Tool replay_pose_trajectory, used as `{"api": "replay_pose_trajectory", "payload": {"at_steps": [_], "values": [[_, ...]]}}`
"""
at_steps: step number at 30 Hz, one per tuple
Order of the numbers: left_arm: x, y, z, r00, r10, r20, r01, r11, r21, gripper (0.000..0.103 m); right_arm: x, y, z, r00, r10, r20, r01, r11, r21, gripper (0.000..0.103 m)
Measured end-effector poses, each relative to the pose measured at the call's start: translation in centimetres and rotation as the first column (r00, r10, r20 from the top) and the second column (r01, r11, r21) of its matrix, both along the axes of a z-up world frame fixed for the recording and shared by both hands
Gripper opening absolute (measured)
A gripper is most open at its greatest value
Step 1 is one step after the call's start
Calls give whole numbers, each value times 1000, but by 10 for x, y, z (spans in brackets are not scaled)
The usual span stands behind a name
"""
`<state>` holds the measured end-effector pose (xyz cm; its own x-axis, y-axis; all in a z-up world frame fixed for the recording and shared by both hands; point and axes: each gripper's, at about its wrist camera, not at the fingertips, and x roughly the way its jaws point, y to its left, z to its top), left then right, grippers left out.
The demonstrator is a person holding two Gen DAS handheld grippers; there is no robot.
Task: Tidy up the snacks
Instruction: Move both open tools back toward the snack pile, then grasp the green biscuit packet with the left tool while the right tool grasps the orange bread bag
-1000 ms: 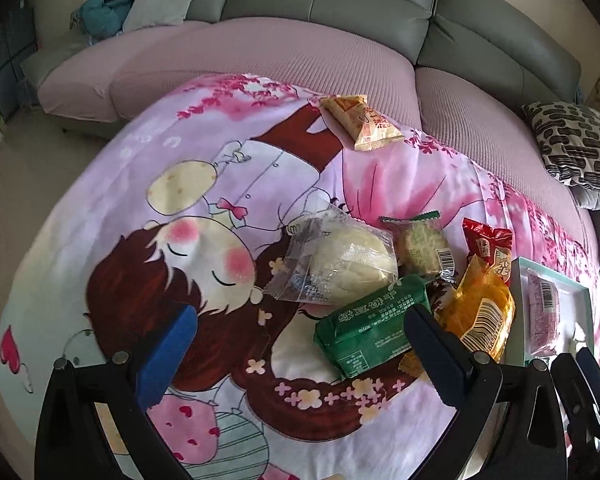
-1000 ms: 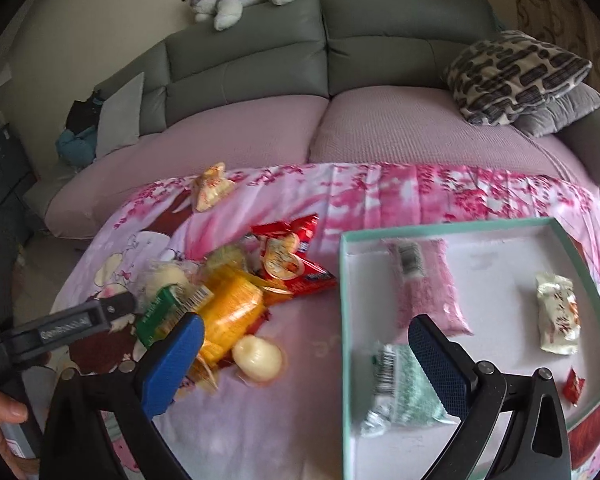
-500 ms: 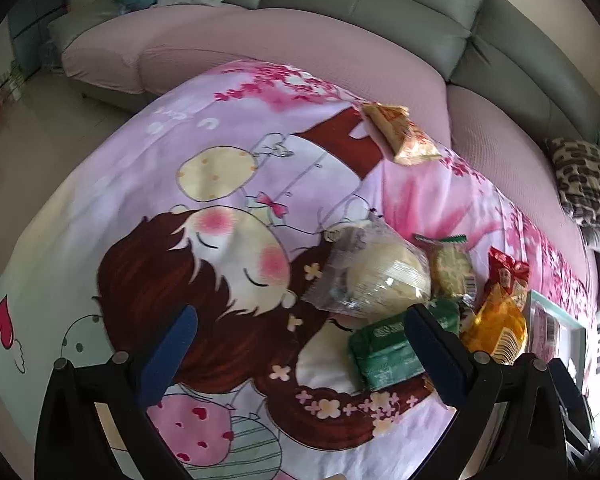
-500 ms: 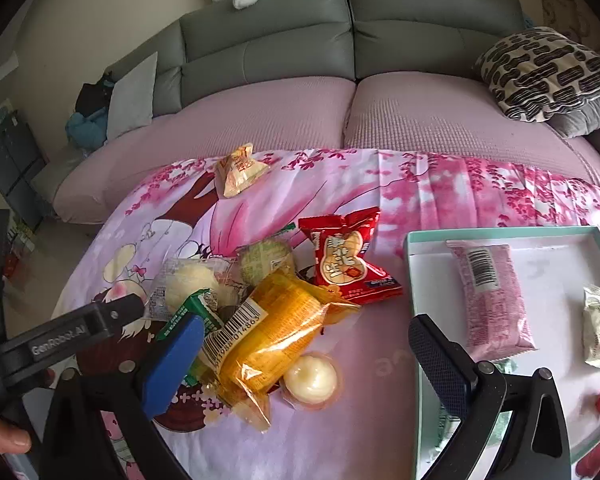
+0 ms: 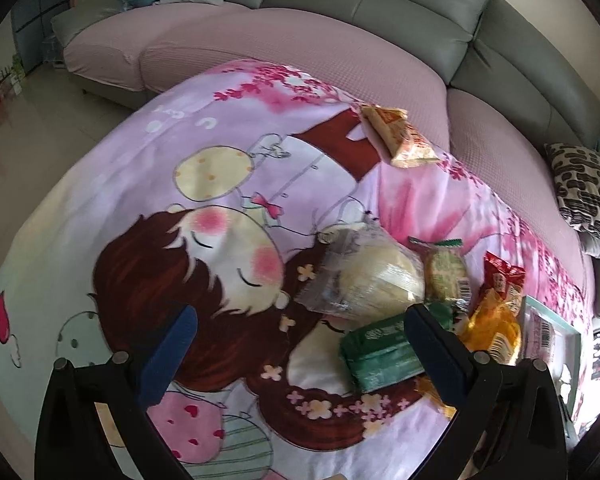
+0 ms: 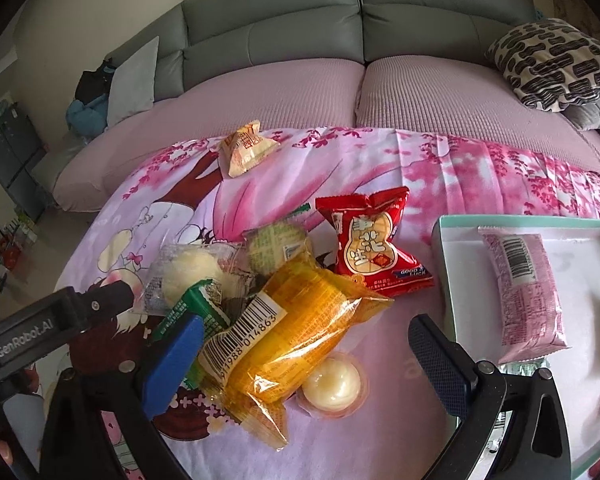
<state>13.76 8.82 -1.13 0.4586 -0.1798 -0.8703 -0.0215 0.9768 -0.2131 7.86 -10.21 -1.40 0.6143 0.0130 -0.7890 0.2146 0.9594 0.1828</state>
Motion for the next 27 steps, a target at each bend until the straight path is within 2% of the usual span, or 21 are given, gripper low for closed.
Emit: {"api": "replay_pose_trajectory", "payload": {"at_steps": [2,7,14,21,24,26,27], "values": [[0,-4,-1,1000,-15,-5,15,1000,-27,103,-1,-1,-1,1000,-5,3,5,1000,7,103],[1,-14,-6,998,-49,-31,46,995,-92,103,-4,-2,-1,1000,-1,11,0,999,34,90],[1,-35,-12,994,-99,-54,94,991,-98,103,-9,-2,2,999,17,36,-20,997,80,66],[3,-40,-20,992,-94,-86,83,988,-131,103,-11,-2,1,999,29,44,-33,996,88,63],[4,-41,-23,991,-91,-97,76,986,-149,97,-11,-2,1,999,28,44,-32,996,88,63],[4,-42,-23,991,-87,-99,71,985,-157,84,-11,-1,1,999,31,43,-35,996,83,62],[4,-42,-24,991,-87,-100,70,985,-161,83,-11,-1,1,999,33,42,-36,996,80,62]]}}
